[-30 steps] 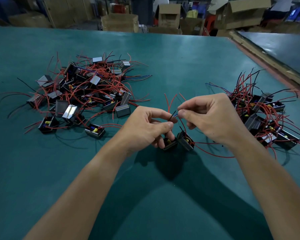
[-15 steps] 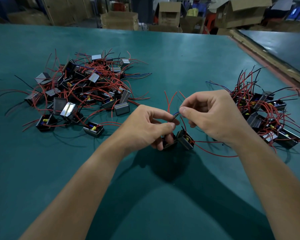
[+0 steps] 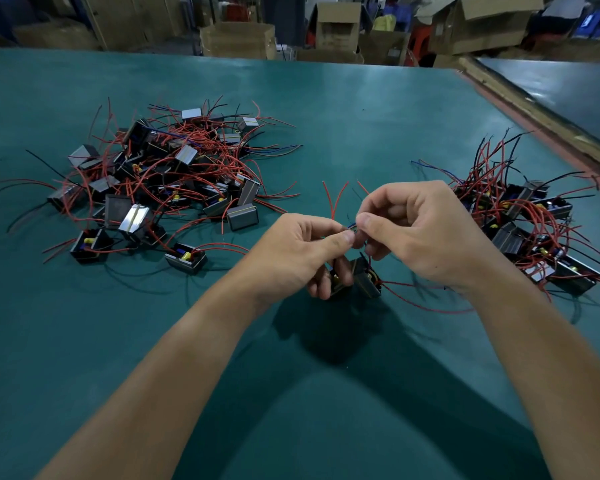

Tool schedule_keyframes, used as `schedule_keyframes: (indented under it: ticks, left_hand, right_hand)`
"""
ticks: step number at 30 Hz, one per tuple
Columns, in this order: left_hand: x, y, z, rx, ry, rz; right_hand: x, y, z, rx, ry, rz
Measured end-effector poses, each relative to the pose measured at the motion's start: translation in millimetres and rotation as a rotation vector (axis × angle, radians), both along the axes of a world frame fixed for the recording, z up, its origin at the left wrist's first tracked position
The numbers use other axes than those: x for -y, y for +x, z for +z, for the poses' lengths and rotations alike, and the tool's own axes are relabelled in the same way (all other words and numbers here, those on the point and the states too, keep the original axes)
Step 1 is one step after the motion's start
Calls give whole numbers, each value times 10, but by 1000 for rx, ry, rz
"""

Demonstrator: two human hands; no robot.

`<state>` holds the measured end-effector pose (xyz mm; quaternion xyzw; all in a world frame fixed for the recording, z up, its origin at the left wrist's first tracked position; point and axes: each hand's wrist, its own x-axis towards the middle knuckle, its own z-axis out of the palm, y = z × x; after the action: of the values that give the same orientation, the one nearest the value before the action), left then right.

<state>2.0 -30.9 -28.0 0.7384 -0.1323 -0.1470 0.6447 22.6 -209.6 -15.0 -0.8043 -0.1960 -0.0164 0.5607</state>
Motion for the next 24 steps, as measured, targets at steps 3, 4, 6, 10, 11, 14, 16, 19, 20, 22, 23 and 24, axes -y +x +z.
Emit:
schedule_keyframes:
  ticks: [3,4,6,10,11,14,16,19,20,22,23,24]
  left_hand:
    - [-16,11,-6,-74,-47,-23]
    - [-17,13,-6,-97,-62,-33]
    - [-15,17,-5,-129,-73,-49]
    - [-32,27,11,-155,-59,-63]
    - [-38,28,17,-154,-53,-70]
    - [-53,23,30,-136,-3,-105]
    - [-62,12,29,-126,30,-131]
    - [-77,-1,22,-96,45,-151]
    - [-78,-5,19,-79,44,-150]
    - [-67,-9,9,-28,49,-128]
    - [-56,-10,1,12,66,-108]
    - [-43,-11,-15,65,101,-82]
  right_hand:
    - [-1,0,4,57,-31,-2]
    - [0,2,4,73,-44,-6]
    - [5,4,3,82,-56,-10]
    - [50,9,24,76,-106,38]
    - [68,8,34,74,-120,55]
    - [109,2,60,71,-152,90]
    - [109,-7,63,58,-166,119]
    - [100,-12,52,10,-178,147]
    - [100,-13,49,-10,-183,144]
    - [98,-17,49,-45,-196,119]
    - [96,-20,53,-63,-204,101]
    - [92,-25,57,-85,-211,83]
